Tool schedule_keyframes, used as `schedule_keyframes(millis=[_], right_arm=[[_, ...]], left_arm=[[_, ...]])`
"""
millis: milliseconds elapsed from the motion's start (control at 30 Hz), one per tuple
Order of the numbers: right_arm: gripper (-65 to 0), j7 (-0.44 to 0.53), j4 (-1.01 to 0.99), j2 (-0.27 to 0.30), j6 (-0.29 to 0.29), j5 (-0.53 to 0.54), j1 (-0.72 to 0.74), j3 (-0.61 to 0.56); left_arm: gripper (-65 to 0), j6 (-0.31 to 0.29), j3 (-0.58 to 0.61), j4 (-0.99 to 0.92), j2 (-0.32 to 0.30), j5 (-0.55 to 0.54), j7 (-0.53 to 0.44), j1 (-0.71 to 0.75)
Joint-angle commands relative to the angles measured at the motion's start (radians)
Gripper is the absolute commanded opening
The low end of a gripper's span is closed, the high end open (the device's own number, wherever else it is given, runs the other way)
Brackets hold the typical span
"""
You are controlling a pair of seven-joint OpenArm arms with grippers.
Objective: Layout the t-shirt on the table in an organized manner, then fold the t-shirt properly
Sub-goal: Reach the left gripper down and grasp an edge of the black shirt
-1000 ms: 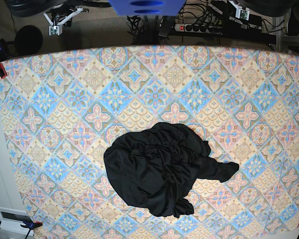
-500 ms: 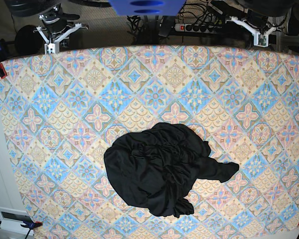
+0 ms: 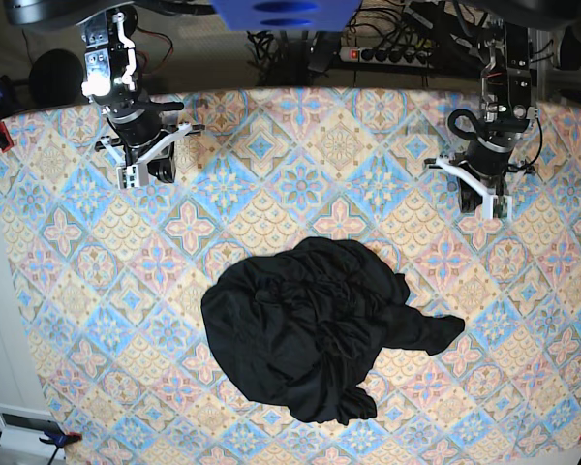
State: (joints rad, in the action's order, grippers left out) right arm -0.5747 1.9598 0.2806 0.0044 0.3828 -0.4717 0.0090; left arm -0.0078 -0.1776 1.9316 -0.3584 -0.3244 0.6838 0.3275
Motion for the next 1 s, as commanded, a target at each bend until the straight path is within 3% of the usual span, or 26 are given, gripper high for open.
schedule_keyframes(millis=[0,167,367,633,967], right_arm=[[-64.9,0.011,0.013,0.007,0.003,0.003,0.009,-0.008],[-64.9,0.011,-0.014,-0.016,0.003,0.002,0.063,-0.033],[-64.9,0.012,-0.015,-0.037,0.003,0.002,0.078,-0.033],[-64.9,0.012,-0.014,-0.054,0.003,0.002,0.077,-0.033],[-64.9,0.012,-0.014,-0.076,0.003,0.002,0.078,-0.033]], left_arm=[[-62.0,0.001,0.019,-0.001,-0.008,0.000,0.012,-0.063],[-60.3,0.001,0.155,-0.128,0.000,-0.006,0.061,-0.278],[-57.3,0.001,0.203,-0.392,0.106,-0.006,0.061,-0.485],[-39.6,0.004,0.201,-0.590,0.180,0.000,0.000,-0.586],[-38.5,0.002,0.200,-0.843,0.239,-0.009,-0.103,-0.650]])
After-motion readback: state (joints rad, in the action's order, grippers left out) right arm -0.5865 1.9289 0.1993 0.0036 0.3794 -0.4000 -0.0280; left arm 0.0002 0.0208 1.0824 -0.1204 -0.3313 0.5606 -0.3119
